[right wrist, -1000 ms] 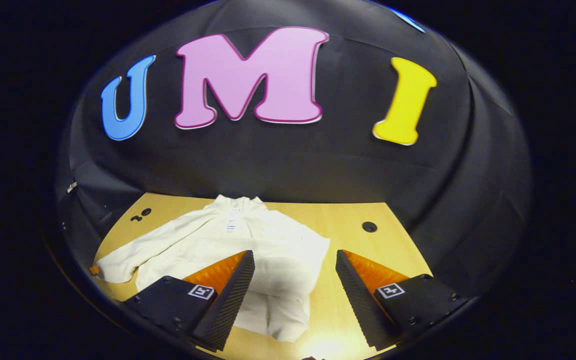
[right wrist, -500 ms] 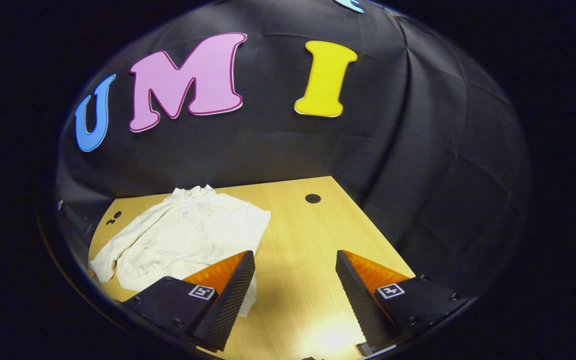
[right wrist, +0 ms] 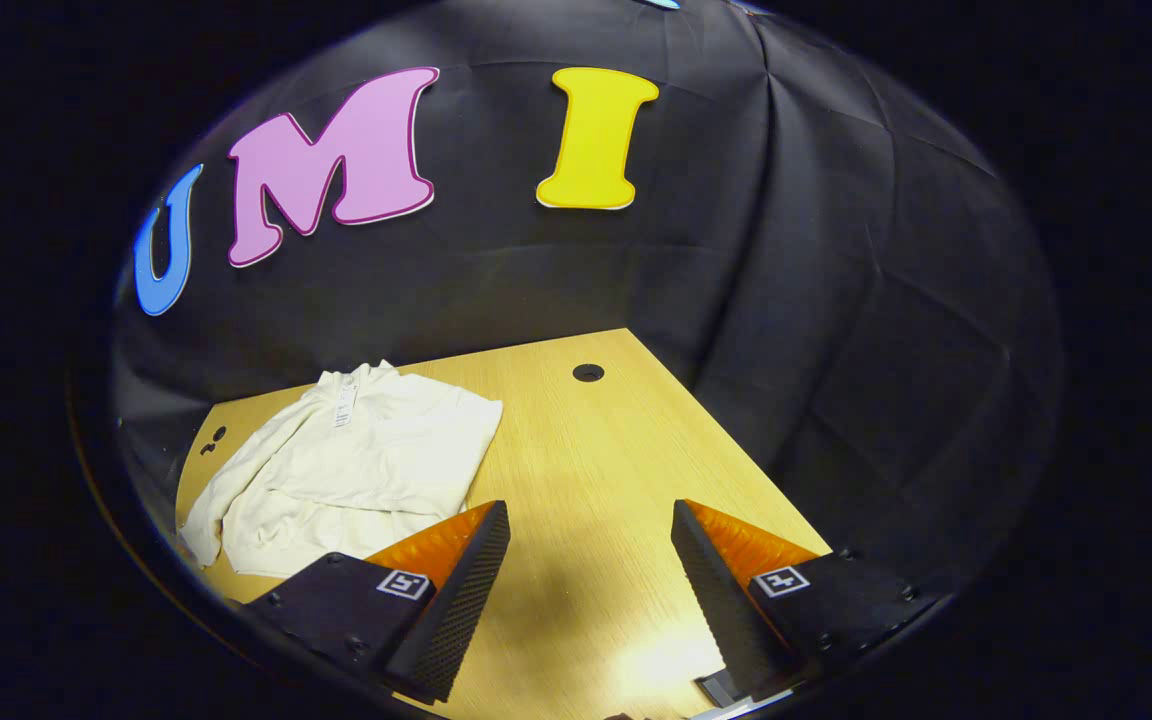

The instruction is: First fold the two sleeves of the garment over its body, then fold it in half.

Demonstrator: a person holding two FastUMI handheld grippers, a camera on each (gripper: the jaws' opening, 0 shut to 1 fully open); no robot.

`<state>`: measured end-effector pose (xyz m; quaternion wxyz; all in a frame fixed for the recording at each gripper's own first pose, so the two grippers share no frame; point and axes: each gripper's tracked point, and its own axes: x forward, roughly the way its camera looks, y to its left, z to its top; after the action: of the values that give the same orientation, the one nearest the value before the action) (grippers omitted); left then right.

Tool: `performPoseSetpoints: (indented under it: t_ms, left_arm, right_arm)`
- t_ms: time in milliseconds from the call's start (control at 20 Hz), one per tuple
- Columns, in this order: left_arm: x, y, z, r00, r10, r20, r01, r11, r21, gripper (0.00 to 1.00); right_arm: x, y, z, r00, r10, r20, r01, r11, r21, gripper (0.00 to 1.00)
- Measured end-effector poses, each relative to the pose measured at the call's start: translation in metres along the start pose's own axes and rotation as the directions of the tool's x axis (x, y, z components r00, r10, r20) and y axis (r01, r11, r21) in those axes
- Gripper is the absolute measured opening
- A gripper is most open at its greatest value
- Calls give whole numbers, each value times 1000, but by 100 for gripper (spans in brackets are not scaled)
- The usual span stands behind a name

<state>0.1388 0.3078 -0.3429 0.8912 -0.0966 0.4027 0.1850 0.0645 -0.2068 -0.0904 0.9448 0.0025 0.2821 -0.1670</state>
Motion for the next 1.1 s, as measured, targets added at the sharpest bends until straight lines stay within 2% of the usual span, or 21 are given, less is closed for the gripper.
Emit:
performPoseSetpoints:
  t_ms: [250, 400, 450, 500, 600, 900, 1100]
  left_arm:
    - [-15, -22, 60, 998, -2, 67, 3, 1000, -7, 6]
    - [-26, -57, 104, 993, -56, 108, 58, 998, -21, 6]
    - [-31, -70, 121, 989, -73, 130, 76, 997, -15, 2]
    - [-35, -85, 137, 984, -92, 155, 93, 996, 0, 6]
    - [-45, -122, 167, 972, -132, 196, 125, 991, 49, 6]
    - [-85, -257, 229, 915, -269, 302, 217, 957, 194, 6]
    - [-112, -365, 244, 853, -400, 334, 310, 905, 292, 6]
  right_arm:
    - [8, -14, 3, 1000, -11, 5, 11, 1000, 16, 100]
    - [15, -18, 2, 1000, -4, -2, 4, 1000, 22, 100]
    - [18, -20, 2, 1000, -3, -4, 3, 1000, 23, 100]
    - [20, -21, 1, 1000, -2, -5, 2, 1000, 26, 100]
    - [25, -25, -1, 1000, 4, -14, -3, 1000, 27, 100]
    - [48, -36, -10, 998, 25, -50, -24, 999, 29, 100]
    - [53, -36, -11, 997, 48, -57, -46, 998, 47, 100]
